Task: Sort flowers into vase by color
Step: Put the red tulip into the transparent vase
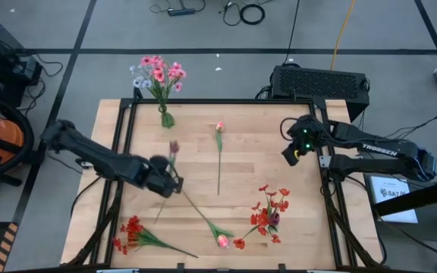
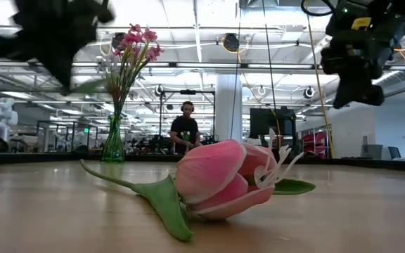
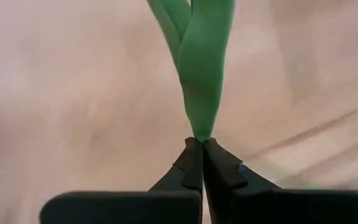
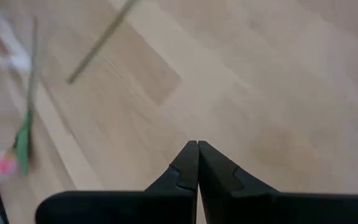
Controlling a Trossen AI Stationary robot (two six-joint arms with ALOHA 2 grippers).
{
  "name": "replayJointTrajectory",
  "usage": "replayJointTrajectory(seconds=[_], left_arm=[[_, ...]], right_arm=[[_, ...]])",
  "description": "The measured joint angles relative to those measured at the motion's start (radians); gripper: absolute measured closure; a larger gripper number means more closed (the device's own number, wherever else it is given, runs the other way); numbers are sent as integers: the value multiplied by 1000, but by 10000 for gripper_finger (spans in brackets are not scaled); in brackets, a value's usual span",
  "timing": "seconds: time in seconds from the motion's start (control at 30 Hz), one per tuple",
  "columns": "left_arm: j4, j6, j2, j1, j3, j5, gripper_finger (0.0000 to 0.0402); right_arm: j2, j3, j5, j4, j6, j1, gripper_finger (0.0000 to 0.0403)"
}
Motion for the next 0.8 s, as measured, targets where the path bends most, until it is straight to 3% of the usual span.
replayJointTrajectory(seconds=[0.1,0.2,0.4,0.53,0.67,0.8], left_arm=[[34,227,-54,28,46,-216,399],[175,568,-70,75,69,-349,400],[729,1233,-20,214,70,-378,400],[1014,1468,36,329,70,-244,400],[1196,1471,92,444,70,-6,400],[1366,1455,140,504,70,180,400]], right_arm=[[-2,0,3,-56,-3,0,403],[4,0,2,1,-8,0,403],[4,0,-2,287,12,0,403],[0,0,-40,516,19,0,403],[-2,0,-124,786,40,1,403],[18,0,-122,1048,7,33,403]])
